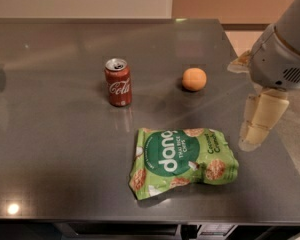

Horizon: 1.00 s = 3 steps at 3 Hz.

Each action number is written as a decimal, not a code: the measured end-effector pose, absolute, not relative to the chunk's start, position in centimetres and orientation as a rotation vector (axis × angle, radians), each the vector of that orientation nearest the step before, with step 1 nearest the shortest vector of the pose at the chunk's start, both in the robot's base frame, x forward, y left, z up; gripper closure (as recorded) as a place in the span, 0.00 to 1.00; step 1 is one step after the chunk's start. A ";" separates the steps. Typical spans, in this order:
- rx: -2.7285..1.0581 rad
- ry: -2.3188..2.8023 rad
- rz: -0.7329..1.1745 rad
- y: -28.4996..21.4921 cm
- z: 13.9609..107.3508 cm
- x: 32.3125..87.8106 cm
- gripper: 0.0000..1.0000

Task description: Move green rice chip bag near orange

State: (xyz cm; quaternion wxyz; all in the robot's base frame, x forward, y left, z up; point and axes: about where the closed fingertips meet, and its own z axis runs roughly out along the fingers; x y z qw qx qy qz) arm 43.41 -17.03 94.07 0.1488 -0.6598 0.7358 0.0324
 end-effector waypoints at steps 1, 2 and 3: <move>-1.988 2.087 0.152 -14.6 90.8 42.2 0.00; -2.064 2.076 0.187 -13.3 88.0 40.9 0.00; -2.118 2.070 0.196 -12.4 85.7 39.8 0.00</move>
Offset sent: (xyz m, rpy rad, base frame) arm -0.0422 0.0534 -0.1020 -0.0473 0.1676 0.1755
